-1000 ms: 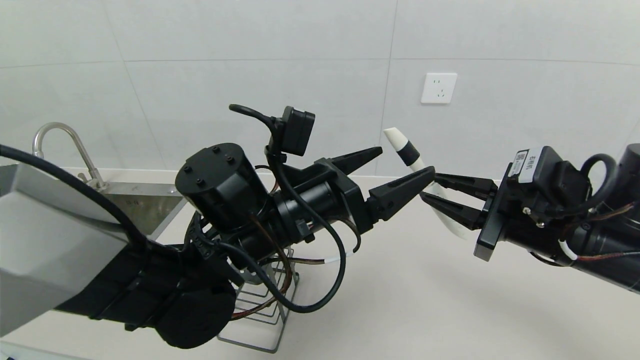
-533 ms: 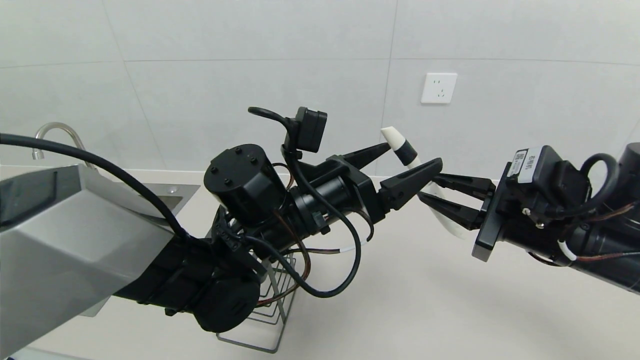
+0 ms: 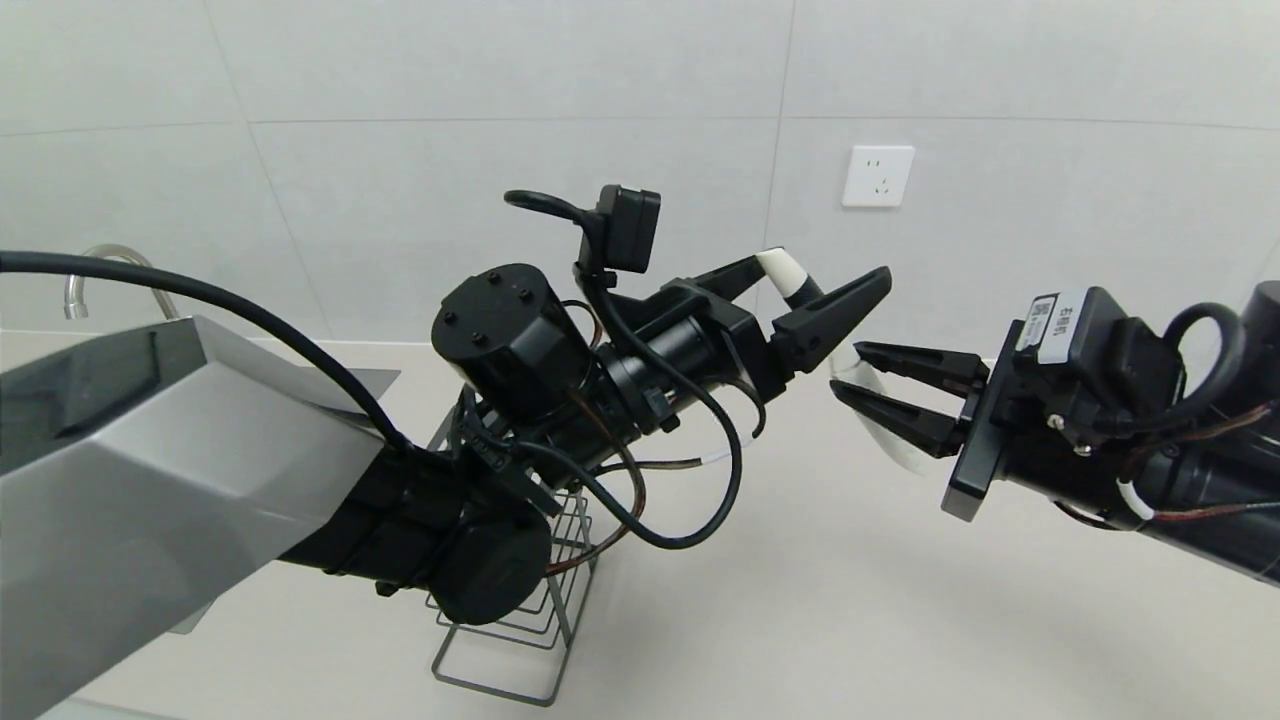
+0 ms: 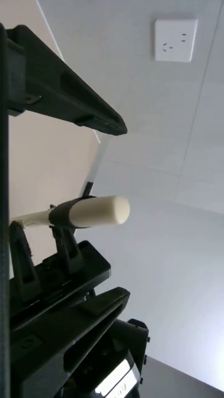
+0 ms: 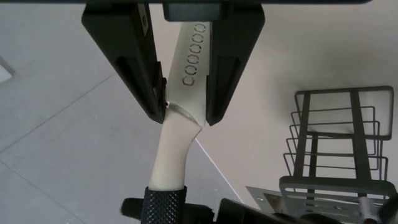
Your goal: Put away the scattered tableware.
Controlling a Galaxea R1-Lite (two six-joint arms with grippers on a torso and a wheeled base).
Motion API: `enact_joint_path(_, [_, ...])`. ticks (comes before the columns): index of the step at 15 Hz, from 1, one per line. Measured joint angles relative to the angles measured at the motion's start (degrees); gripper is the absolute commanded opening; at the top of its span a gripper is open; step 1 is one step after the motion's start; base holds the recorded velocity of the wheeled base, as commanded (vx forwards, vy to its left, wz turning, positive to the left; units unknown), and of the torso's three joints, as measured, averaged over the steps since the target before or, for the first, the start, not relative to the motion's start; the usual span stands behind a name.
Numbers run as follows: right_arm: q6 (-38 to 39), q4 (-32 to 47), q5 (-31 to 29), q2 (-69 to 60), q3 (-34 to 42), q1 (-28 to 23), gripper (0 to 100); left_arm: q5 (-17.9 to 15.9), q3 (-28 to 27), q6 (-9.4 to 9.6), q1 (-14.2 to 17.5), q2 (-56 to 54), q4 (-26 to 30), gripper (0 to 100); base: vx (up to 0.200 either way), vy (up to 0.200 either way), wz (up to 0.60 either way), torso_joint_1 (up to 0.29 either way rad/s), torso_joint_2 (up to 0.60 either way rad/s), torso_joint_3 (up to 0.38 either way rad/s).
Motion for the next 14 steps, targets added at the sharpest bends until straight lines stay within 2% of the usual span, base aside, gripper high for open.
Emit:
enact_joint_path(4, [0.0, 0.0, 0.0, 0.0, -0.3, 0.1, 0, -0.2, -0.6, -0.33, -0.4, 1.1, 0.0, 100, 0.0, 0.0, 0.0, 0.0, 0.0, 0.0])
enact_joint_path(5, [0.0, 0.0, 0.0, 0.0, -0.5, 0.1, 0, -0.3, -0.6, -0.33, -0.4, 1.2, 0.0, 0, 0.0, 0.0, 0.0, 0.0, 0.0, 0.0])
enact_joint_path(9, [0.0, 0.0, -0.2, 0.0, -0.8, 0.1, 0, -0.1, -0.7, -0.35, -0.4, 1.6, -0.1, 0, 0.0, 0.0, 0.0, 0.0, 0.0, 0.0])
enact_joint_path(10, [0.0, 0.1, -0.4, 0.1, -1.4, 0.1, 100, -0.2, -0.7, -0.35, -0.5, 1.6, -0.4, 0, 0.0, 0.0, 0.0, 0.0, 0.0, 0.0])
enact_joint_path(14, [0.3, 0.0, -0.1, 0.2, -3.1, 0.1, 100, 0.2, -0.7, -0.24, -0.8, 1.5, -1.2, 0, 0.0, 0.0, 0.0, 0.0, 0.0, 0.0])
